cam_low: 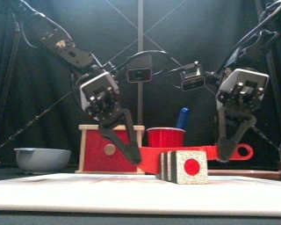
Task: Place sushi on board then cut the sushi with the knife then place the pieces on the plate
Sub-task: Cut the sushi into 4 pieces
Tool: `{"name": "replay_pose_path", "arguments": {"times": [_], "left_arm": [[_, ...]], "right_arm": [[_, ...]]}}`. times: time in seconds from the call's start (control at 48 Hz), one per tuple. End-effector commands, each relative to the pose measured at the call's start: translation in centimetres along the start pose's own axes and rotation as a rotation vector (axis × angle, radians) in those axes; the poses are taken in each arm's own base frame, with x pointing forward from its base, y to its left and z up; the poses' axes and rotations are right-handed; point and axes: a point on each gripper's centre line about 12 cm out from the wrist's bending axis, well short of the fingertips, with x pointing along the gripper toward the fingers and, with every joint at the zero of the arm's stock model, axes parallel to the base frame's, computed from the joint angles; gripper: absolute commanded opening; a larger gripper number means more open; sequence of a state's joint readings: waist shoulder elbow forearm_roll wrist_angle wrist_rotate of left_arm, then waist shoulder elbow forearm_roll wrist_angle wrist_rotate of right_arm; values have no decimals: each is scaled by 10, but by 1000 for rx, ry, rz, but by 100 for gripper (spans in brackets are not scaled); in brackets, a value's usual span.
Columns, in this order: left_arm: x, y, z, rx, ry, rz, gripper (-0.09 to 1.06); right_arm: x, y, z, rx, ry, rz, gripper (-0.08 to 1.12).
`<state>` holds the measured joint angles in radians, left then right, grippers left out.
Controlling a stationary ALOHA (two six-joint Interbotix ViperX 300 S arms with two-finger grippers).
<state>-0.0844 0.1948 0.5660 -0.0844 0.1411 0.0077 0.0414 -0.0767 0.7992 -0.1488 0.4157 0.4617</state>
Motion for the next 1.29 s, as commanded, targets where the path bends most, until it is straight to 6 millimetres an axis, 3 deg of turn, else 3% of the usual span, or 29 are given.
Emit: {"name": "replay_pose_path", "arguments": {"times": [0.021,0.958,1.292], "left_arm": [[-2,-3,8,4,-15,-6,42],[-5,-11,10,-19,2,-24,42],[-13,-14,20,-13,-13,-30,42]], "right_arm": [[-2,-5,6,25,-13,-4,50],[-6,11,3,47,18,29,50],[-17,10,14,24,3,11,50]]}}
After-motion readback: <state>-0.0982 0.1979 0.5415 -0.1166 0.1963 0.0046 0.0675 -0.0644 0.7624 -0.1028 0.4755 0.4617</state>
